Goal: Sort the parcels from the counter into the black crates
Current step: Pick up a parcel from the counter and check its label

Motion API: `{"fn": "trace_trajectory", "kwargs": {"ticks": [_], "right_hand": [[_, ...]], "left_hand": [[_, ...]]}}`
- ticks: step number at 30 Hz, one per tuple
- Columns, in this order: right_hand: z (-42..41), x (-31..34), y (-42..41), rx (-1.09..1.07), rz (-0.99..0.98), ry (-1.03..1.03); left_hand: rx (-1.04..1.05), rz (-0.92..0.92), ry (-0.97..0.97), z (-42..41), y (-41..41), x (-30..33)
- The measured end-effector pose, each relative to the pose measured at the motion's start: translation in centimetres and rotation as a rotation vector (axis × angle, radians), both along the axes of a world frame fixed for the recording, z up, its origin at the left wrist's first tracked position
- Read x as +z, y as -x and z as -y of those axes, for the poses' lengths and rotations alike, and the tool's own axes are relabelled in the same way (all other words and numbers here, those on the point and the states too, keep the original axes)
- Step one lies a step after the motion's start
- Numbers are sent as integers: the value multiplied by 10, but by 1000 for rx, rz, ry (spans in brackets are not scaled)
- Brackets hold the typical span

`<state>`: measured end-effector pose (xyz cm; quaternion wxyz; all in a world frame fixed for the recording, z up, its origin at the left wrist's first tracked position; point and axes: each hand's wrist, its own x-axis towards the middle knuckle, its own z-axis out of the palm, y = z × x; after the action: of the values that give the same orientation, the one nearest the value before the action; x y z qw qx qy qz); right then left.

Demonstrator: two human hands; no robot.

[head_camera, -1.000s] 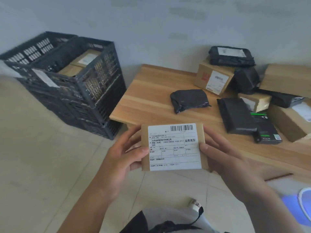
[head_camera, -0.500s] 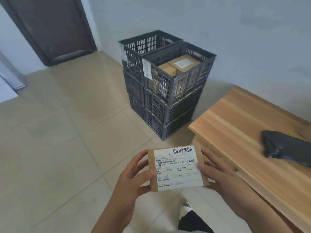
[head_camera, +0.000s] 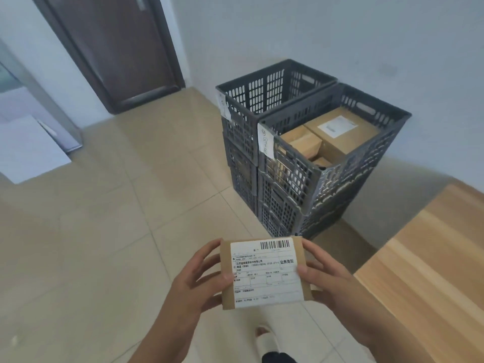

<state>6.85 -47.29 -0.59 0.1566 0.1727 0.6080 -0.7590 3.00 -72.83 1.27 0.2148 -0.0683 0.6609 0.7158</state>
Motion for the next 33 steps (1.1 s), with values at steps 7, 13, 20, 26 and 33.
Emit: {"fn": "trace_trajectory", "kwargs": {"ticks": [7, 13, 20, 26, 33], "right_hand": [[15, -5, 152, 169, -8, -1], [46, -7, 258, 244, -10, -4], [79, 3, 372, 126, 36, -35], [79, 9, 452, -15, 33, -50], [46, -11, 516, -272, 61, 7]], "left_hand": [[124, -45, 23, 23, 113, 0], [113, -50, -13, 56, 223, -16], [-60, -86, -22, 88, 373, -9], [-278, -115, -27, 88, 490, -5], [-507, -82, 32, 34, 607, -16]]}}
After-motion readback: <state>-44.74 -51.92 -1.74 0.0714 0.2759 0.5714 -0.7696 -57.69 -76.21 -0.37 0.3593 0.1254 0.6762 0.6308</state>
